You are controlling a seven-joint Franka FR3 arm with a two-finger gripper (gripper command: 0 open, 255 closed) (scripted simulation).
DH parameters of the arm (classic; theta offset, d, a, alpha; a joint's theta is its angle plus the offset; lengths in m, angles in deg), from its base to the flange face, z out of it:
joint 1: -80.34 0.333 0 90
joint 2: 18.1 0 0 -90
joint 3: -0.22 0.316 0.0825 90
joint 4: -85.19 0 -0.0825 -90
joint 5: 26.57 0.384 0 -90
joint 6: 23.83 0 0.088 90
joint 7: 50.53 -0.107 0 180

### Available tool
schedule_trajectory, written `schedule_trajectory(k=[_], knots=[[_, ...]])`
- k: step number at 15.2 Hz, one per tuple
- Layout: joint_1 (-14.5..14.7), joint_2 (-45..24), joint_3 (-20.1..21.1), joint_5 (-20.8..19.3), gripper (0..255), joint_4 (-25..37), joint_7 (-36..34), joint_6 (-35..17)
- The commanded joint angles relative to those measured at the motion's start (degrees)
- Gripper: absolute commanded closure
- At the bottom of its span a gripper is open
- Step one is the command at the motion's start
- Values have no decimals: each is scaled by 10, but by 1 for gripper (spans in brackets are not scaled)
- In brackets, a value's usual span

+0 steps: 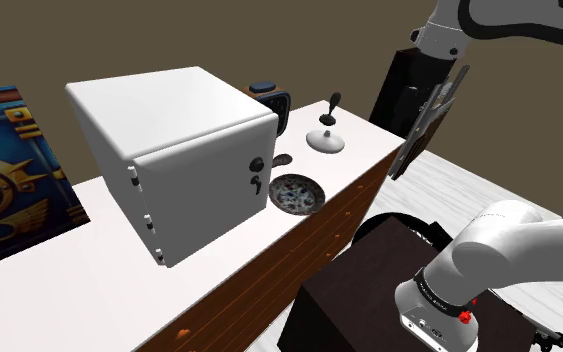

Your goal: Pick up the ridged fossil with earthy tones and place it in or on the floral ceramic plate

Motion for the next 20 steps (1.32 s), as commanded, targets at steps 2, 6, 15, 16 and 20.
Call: schedule_trajectory(k=[2,6,15,16,20], knots=[[6,-16,-6,-2,0,-2,18,-18],[32,-85,-30,-6,0,-2,91,-88],[89,-262,-64,13,0,41,257,-217],[95,-282,-66,17,0,49,276,-228],[116,-363,-69,37,0,87,350,-267]])
